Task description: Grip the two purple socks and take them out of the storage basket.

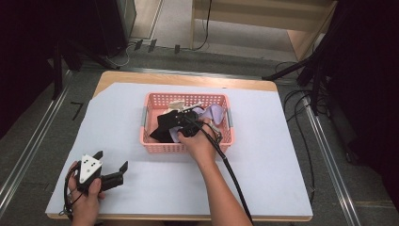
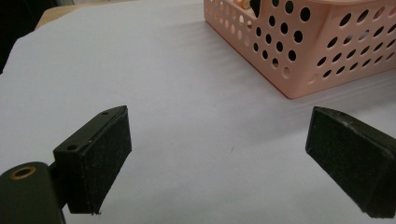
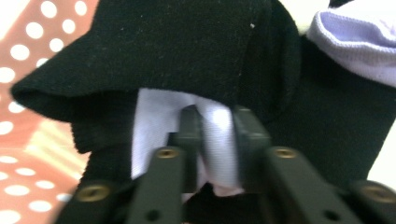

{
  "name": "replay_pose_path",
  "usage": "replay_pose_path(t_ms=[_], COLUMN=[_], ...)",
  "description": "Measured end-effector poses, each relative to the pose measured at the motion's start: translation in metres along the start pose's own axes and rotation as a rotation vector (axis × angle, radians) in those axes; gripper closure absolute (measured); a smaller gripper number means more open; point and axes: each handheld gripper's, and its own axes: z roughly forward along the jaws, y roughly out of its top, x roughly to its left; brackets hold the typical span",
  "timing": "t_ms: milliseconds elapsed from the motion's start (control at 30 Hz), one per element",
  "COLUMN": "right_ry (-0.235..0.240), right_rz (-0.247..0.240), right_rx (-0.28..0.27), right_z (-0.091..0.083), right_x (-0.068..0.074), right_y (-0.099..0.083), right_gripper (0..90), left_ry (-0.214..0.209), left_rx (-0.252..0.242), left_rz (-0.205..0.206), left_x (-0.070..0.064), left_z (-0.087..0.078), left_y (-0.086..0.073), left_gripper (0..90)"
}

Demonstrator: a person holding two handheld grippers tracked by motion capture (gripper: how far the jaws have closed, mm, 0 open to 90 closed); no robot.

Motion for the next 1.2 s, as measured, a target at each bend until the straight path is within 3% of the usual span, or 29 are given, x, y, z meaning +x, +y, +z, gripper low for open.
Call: replay_pose_path(t_ms=[100, 333, 533, 700, 800, 833, 900, 933, 967, 1067, 1133, 1200], right_ry=[0.022, 0.029, 0.076, 0.107, 0.129, 0.104, 0.047, -0.017, -0.067, -0.157, -0.166, -0.111], right_rz=[0.011, 0.046, 0.008, -0.115, -0.263, -0.315, -0.374, -0.383, -0.373, -0.326, -0.295, -0.245], right_rx=[-0.033, -0.197, -0.240, -0.296, -0.321, -0.300, -0.249, -0.215, -0.191, -0.160, -0.158, -0.178], right_z=[-0.006, -0.027, -0.043, -0.051, -0.052, -0.050, -0.044, -0.040, -0.039, -0.037, -0.039, -0.044], right_x=[-0.003, -0.010, -0.007, 0.007, 0.023, 0.029, 0.032, 0.030, 0.027, 0.012, 0.003, -0.006], right_y=[0.000, -0.003, -0.001, 0.001, 0.001, 0.001, 0.002, 0.002, 0.002, 0.001, 0.000, -0.001], right_gripper=[84.4, 84.8, 84.7, 84.6, 84.5, 84.4, 84.3, 84.3, 84.3, 84.3, 84.3, 84.2], left_ry=[-0.001, -0.001, 0.000, -0.002, -0.002, -0.002, -0.003, -0.003, -0.003, -0.003, -0.004, -0.004], left_rx=[-0.002, 0.000, 0.002, 0.004, 0.004, 0.003, -0.001, -0.002, -0.001, 0.003, 0.001, 0.001], left_rz=[0.000, -0.002, 0.003, 0.005, 0.006, 0.005, 0.001, 0.001, 0.001, 0.003, 0.003, 0.002], left_x=[0.000, 0.000, 0.000, 0.000, 0.000, 0.000, 0.000, 0.000, 0.000, 0.000, 0.000, 0.000], left_z=[0.000, 0.000, 0.000, 0.000, 0.000, 0.000, 0.000, 0.000, 0.000, 0.000, 0.000, 0.000], left_y=[0.000, 0.000, 0.000, 0.000, 0.000, 0.000, 0.000, 0.000, 0.000, 0.000, 0.000, 0.000], left_gripper=[7.7, 7.7, 7.7, 7.7, 7.7, 7.7, 7.7, 7.7, 7.7, 7.7, 7.7, 7.7])
